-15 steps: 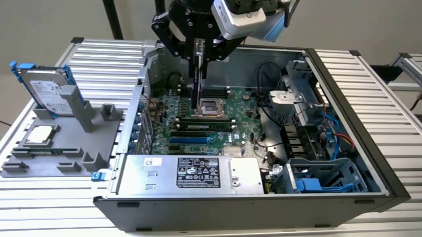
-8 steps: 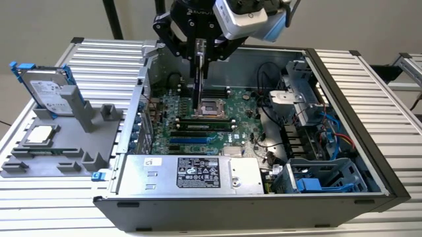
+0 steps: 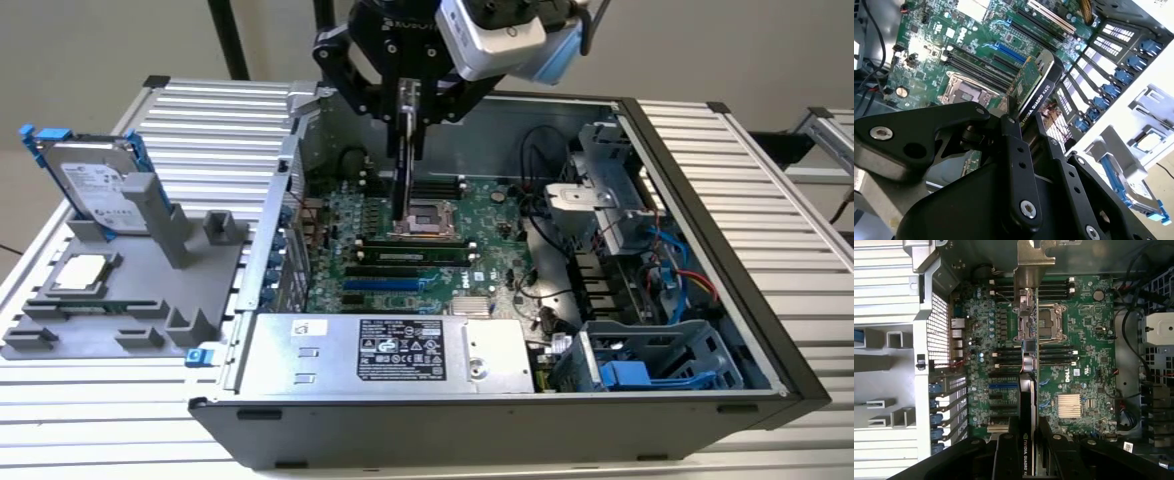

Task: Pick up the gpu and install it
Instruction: 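Pick up the gpu and move the gpu toward the slot, then insert the gpu into the slot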

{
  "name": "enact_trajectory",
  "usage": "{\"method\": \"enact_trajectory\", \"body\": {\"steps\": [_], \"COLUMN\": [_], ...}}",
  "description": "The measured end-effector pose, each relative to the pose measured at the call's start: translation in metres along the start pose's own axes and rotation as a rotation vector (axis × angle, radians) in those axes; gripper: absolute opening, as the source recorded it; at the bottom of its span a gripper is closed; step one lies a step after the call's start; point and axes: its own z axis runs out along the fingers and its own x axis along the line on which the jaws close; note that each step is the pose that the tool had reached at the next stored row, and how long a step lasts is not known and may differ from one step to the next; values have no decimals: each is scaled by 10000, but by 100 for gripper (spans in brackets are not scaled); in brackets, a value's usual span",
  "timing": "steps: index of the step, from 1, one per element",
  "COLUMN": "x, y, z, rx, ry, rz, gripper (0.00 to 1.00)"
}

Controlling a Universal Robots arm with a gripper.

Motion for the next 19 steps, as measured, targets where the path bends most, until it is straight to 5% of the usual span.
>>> {"method": "enact_trajectory", "body": {"steps": [19], "x": [-75], "y": [4], "z": [-1], "rx": [0], "ry": [0], "rz": [1], "gripper": [0]}}
